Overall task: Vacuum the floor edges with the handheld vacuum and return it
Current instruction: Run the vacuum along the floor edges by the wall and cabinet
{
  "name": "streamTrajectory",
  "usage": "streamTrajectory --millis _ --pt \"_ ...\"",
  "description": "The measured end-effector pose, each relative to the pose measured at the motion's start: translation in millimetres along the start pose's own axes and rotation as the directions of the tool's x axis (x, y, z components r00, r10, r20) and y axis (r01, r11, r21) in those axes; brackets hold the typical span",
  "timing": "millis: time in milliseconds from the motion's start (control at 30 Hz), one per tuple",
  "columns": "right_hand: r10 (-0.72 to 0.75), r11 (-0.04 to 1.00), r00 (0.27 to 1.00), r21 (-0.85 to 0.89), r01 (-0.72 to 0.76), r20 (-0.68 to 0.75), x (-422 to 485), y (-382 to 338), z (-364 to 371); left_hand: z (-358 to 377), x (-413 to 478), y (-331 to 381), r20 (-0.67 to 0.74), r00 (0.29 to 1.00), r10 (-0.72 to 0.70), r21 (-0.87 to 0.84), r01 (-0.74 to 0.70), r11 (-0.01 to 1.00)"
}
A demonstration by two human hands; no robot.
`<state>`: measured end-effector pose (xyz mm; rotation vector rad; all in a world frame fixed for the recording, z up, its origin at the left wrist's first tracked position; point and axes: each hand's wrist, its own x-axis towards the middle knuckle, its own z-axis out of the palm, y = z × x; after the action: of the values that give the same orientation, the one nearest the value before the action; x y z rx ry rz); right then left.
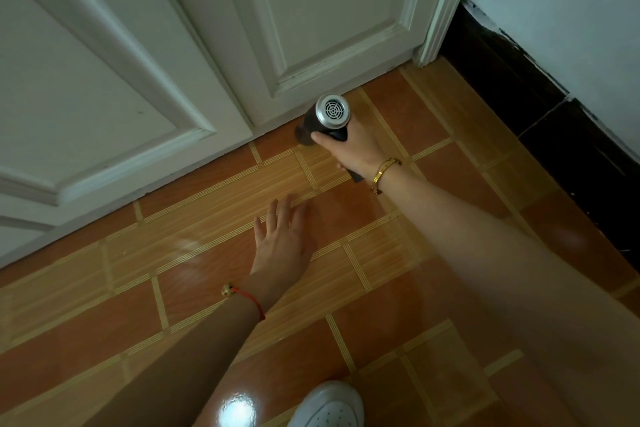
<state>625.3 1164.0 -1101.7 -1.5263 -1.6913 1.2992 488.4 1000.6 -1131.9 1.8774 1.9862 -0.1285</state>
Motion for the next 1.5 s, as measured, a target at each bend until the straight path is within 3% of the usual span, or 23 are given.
streamTrajectory --millis 167,267,433,667,900,1100,1367,1500 --pt "-0.048 0.995 0.998 -0.087 0.051 0.038 -8 -3 8 -1 -2 -2 -0.003 1.000 -0.007 -0.013 0.007 1.000" --pt "-0.013 0.996 0.998 -0.090 0.007 -0.059 -16 0 -5 -2 -2 1 -0.002 1.000 0.004 -0.017 -0.004 1.000" --pt "-0.042 0.970 0.973 -0.244 -0.015 -0.226 -40 16 -41 -3 -2 12 -0.009 0.999 0.037 -0.044 -0.037 0.998" --pt "0.080 0.958 0.994 -0.271 -0.096 -0.071 -84 25 -69 2 0 33 0.001 0.994 0.110 -0.012 -0.110 0.994" --pt "0.090 0.940 0.962 -0.298 -0.168 -0.258 -116 45 -105 6 2 54 0.032 0.984 0.177 0.000 -0.177 0.984" --pt "0.207 0.904 0.977 -0.371 -0.213 -0.057 -134 49 -115 12 3 68 0.042 0.977 0.211 0.018 -0.212 0.977" --pt "0.101 0.895 0.948 -0.389 -0.218 -0.300 -142 60 -118 15 3 74 0.046 0.969 0.241 0.030 -0.243 0.970" --pt "0.159 0.891 0.966 -0.391 -0.228 -0.203 -149 62 -120 16 3 81 0.039 0.966 0.255 0.012 -0.256 0.967"
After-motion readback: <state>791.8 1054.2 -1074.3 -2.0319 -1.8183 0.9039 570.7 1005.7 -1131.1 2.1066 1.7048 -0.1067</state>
